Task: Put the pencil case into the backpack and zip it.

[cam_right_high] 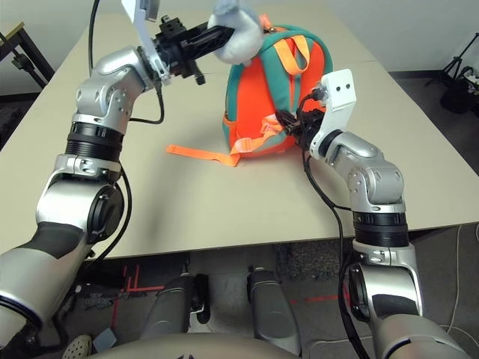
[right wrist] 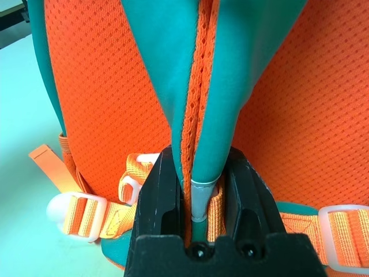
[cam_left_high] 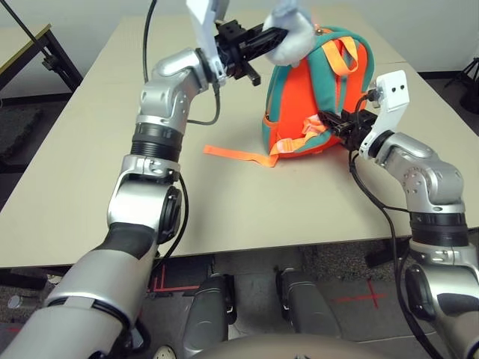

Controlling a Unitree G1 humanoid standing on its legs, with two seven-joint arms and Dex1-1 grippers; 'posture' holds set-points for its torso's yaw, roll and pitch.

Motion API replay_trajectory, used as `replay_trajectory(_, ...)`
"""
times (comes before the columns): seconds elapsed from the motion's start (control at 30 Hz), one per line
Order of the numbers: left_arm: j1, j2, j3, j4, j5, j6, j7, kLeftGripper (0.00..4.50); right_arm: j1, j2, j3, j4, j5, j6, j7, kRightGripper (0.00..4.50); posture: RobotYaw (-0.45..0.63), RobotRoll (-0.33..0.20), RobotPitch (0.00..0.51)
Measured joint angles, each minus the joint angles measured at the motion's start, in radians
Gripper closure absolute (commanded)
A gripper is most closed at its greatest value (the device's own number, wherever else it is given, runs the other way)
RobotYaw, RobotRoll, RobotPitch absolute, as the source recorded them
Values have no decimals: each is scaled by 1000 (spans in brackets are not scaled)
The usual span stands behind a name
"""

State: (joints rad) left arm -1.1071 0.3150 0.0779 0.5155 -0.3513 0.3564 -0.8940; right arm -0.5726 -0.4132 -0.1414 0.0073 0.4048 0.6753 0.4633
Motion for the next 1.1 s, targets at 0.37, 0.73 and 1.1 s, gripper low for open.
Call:
replay_trajectory(0.37,197,57,-6,-89,-1,93,12,4300,-4,1,6,12,-1,-6,3,3701,-179,0,109)
replay_trajectory(0.73,268,35,-96,65,66,24,1,4301,-9,0,10,27,-3,-14,3,3701,-192,0,105)
replay_trajectory(1.1,211,-39,-129,325,152,-125,12,4302,-10,-4,10,34,-7,-15,3,3701,-193,0,102)
